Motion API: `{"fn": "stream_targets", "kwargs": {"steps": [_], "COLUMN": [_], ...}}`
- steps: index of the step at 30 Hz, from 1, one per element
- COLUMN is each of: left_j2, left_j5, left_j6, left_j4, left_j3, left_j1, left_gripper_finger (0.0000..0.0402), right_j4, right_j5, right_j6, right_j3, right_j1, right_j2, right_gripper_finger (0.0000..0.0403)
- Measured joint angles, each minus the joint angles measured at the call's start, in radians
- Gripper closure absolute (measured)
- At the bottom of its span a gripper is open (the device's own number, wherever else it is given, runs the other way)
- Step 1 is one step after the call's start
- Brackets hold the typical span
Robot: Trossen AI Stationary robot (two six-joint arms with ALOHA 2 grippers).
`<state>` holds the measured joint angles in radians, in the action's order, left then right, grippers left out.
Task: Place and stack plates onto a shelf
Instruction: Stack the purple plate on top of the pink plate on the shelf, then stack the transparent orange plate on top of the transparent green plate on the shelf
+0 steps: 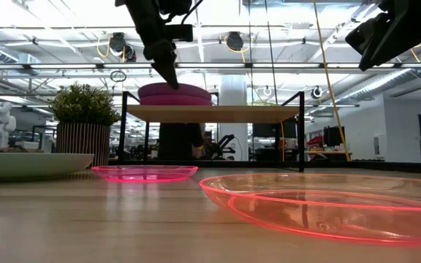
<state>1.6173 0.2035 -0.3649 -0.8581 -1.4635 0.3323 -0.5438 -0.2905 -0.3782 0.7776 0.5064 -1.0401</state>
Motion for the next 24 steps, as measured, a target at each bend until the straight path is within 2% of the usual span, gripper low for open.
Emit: {"fn": "stream_targets", "kwargs": {"steps": [12, 21, 24], "left_j2": [0.0, 0.0, 0.0], "left_j5": [-0.003, 0.046, 0.065], "left_j6": [0.03, 0.114, 0.163], "left_j4": [0.017, 0.028, 0.02], "left_j3": [0.0, 0.0, 0.0], "left_j1": [0.005, 0.014, 0.01], "left_gripper_finger": [0.0361, 0.0251, 0.0225], "right_j4": [0.0, 0.0, 0.0], "right_j5": [0.0, 0.0, 0.0], "right_j6": [-0.002, -0.002, -0.003], "right_j3": [0.0, 0.0, 0.0], "right_j1": [0.0, 0.0, 0.0], "right_j2": [0.0, 0.0, 0.0], "right_gripper_finger": [0.0293, 0.0293, 0.0293]}}
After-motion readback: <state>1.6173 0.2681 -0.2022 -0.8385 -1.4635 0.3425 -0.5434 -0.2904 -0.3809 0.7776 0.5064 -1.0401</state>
